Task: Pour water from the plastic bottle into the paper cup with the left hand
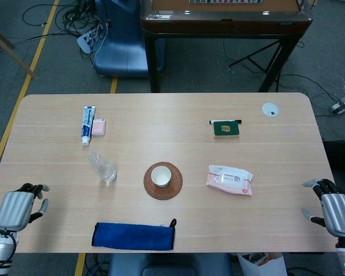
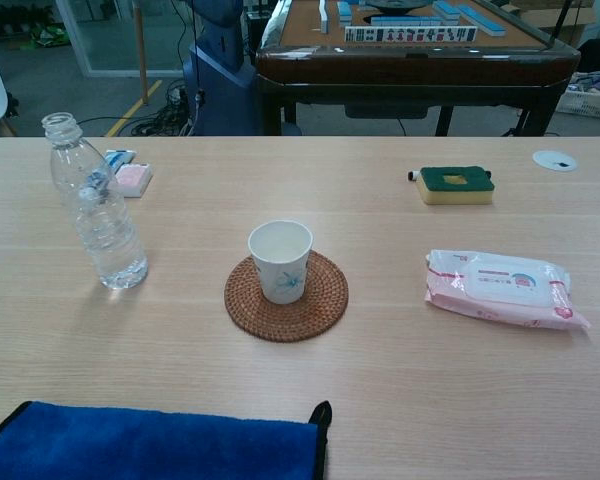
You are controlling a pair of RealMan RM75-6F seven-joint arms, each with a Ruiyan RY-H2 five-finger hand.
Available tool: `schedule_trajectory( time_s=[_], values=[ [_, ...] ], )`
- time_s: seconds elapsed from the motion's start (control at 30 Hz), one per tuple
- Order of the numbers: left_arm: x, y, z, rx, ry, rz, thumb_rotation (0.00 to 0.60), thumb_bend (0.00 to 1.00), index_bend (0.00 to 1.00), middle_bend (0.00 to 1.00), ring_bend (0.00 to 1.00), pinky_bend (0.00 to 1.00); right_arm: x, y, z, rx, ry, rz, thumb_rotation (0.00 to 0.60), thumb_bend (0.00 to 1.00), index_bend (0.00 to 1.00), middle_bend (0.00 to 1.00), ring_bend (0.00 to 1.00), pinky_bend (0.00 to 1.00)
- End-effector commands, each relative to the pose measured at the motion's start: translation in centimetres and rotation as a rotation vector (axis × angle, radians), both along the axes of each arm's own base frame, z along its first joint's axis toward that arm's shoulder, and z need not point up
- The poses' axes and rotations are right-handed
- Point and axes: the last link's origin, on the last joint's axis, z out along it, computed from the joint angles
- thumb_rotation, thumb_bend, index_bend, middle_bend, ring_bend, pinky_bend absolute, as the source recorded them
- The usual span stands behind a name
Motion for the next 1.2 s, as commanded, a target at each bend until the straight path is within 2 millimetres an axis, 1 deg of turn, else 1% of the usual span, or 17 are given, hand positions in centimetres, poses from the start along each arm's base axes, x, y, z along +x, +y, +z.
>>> schedule_trajectory(
  time_s=[0.03, 0.17, 0.3, 0.4, 0.47, 0.57, 0.6, 0.7, 0.73, 0.77, 0.87, 0.93, 1.03, 1.2],
  values=[
    [0.1, 0.1, -0.1, -0.004, -0.007, -0.003, 0.6, 0.38, 0.43, 0.55, 0.39, 0.66, 0.1, 0.3, 0.1, -0.01, 0.008, 0.006, 0.6, 0.05, 0.35, 0.32, 0.25, 0.48],
    [-0.1, 0.2, -0.2, -0.012, -0.015, 0.005, 0.6, 0.38, 0.43, 0.55, 0.39, 0.66, 0.0, 0.2, 0.3, -0.025, 0.006, 0.002, 0.6, 0.05, 0.35, 0.32, 0.25, 0.48],
    [-0.2, 0.3, 0.2, 0.004, -0.036, 0.005, 0.6, 0.38, 0.43, 0.55, 0.39, 0.66, -0.3, 0.0, 0.2, -0.019, 0.009, -0.015, 0.6, 0.05, 0.35, 0.32, 0.25, 0.48],
    [-0.3, 0.3, 0.4, 0.028, -0.074, 0.012, 0.6, 0.37, 0.41, 0.51, 0.39, 0.66, -0.4, 0.0, 0.0, -0.012, 0.013, -0.017, 0.6, 0.05, 0.35, 0.32, 0.25, 0.48],
    [-0.3, 0.4, 0.5, 0.039, -0.11, 0.02, 0.6, 0.31, 0.39, 0.47, 0.4, 0.67, -0.3, 0.0, 0.0, -0.013, 0.015, -0.014, 0.6, 0.05, 0.35, 0.32, 0.25, 0.48],
    [-0.3, 0.8, 0.5, 0.046, -0.167, 0.026, 0.6, 0.17, 0.34, 0.38, 0.4, 0.67, -0.1, 0.0, 0.2, -0.023, 0.015, -0.007, 0.6, 0.05, 0.35, 0.32, 0.25, 0.48],
    [-0.3, 0.9, 0.5, 0.047, -0.182, 0.027, 0.6, 0.15, 0.32, 0.36, 0.39, 0.67, -0.1, 0.1, 0.2, -0.026, 0.014, -0.005, 0.6, 0.05, 0.35, 0.32, 0.25, 0.48],
    [-0.5, 1.3, 0.4, 0.05, -0.221, 0.036, 0.6, 0.09, 0.24, 0.27, 0.3, 0.6, -0.1, 0.1, 0.4, -0.032, 0.014, -0.002, 0.6, 0.05, 0.35, 0.32, 0.25, 0.48],
    [-0.6, 1.4, 0.4, 0.051, -0.234, 0.04, 0.6, 0.07, 0.21, 0.23, 0.26, 0.57, -0.1, 0.1, 0.4, -0.033, 0.015, -0.002, 0.6, 0.05, 0.35, 0.32, 0.25, 0.48],
    [-0.7, 1.5, 0.3, 0.049, -0.254, 0.052, 0.6, 0.07, 0.19, 0.21, 0.24, 0.55, -0.1, 0.1, 0.4, -0.033, 0.017, -0.003, 0.6, 0.05, 0.35, 0.32, 0.25, 0.48],
    [-0.9, 2.0, 0.3, 0.042, -0.329, 0.095, 0.6, 0.05, 0.11, 0.09, 0.15, 0.45, -0.1, 0.0, 0.5, -0.04, 0.018, -0.004, 0.6, 0.05, 0.35, 0.32, 0.25, 0.48],
    [-1.1, 2.5, 0.2, 0.036, -0.366, 0.117, 0.6, 0.05, 0.06, 0.04, 0.1, 0.41, -0.2, 0.0, 0.5, -0.04, 0.019, -0.008, 0.6, 0.05, 0.35, 0.32, 0.25, 0.48],
    [-0.9, 3.5, 0.0, 0.048, -0.399, 0.112, 0.6, 0.04, 0.03, 0.02, 0.08, 0.36, -0.1, 0.1, 0.3, -0.036, 0.024, -0.007, 0.6, 0.05, 0.35, 0.32, 0.25, 0.48],
    [-0.4, 4.4, -1.2, 0.067, -0.436, 0.103, 0.6, 0.04, 0.03, 0.04, 0.08, 0.35, -0.1, 0.1, 0.3, -0.036, 0.024, -0.007, 0.6, 0.05, 0.35, 0.32, 0.25, 0.48]
  ],
)
